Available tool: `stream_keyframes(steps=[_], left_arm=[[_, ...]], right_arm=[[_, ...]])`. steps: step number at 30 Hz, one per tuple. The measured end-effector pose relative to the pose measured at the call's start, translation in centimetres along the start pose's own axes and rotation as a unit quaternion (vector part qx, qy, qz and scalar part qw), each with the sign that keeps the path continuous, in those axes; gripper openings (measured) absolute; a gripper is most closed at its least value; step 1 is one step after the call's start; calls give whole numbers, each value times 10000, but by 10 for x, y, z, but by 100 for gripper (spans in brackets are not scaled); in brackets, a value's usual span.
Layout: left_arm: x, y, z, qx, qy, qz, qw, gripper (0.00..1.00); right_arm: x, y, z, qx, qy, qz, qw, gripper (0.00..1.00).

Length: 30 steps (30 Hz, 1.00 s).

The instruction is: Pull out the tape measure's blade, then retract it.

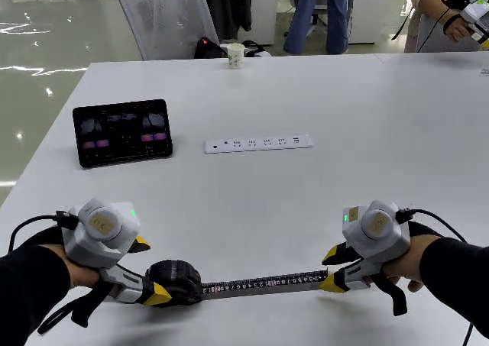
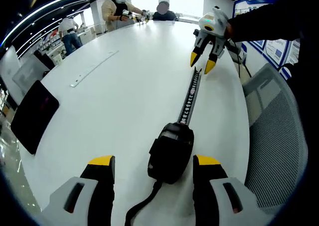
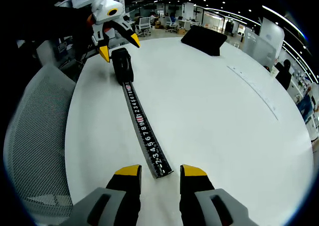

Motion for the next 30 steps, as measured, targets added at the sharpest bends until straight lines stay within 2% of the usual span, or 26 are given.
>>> stream_keyframes(steps=[3, 5, 9, 11, 13, 15, 20, 24, 27, 30], left_arm=[[-1, 7, -6, 233, 247, 196, 9992, 66], [-4, 13, -9, 293, 427, 311, 9982, 67], [-11, 24, -9, 438, 603, 491, 9960, 74], [-17, 30, -11, 581, 797, 627, 9931, 78], [-23, 35, -13, 780, 1078, 760, 9882, 89], [-28, 39, -12, 763, 1331, 899, 9841, 96], [-51, 47, -8, 803, 1581, 884, 9802, 98], [-62, 50, -2, 779, 1755, 903, 9772, 99], [-70, 52, 2, 747, 1818, 928, 9761, 99], [-80, 52, 6, 683, 1893, 896, 9754, 99]], right_arm=[[-4, 5, -2, -115, -158, 123, 9997, 29], [-9, 8, -1, -239, -299, 185, 9991, 30], [-18, 14, 0, -371, -512, 332, 9974, 33], [-23, 19, 0, -448, -616, 411, 9963, 36], [-27, 23, 0, -500, -739, 514, 9947, 39], [-30, 25, 0, -543, -824, 556, 9936, 41], [-38, 33, -2, -597, -865, 580, 9928, 43], [-41, 40, -4, -660, -901, 628, 9918, 46], [-44, 46, -4, -775, -914, 655, 9906, 52], [-48, 53, -4, -941, -996, 698, 9881, 62]])
Point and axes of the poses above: the centre of the closed fingertips' face, and the gripper's own axes: y roughly backward along the fingers, z roughly to its right, x roughly out of its top, the point moved 6 cm from there along y, roughly backward along the fingers, and after that the axes turned 6 degrees about -z, right-handed, at the moved point
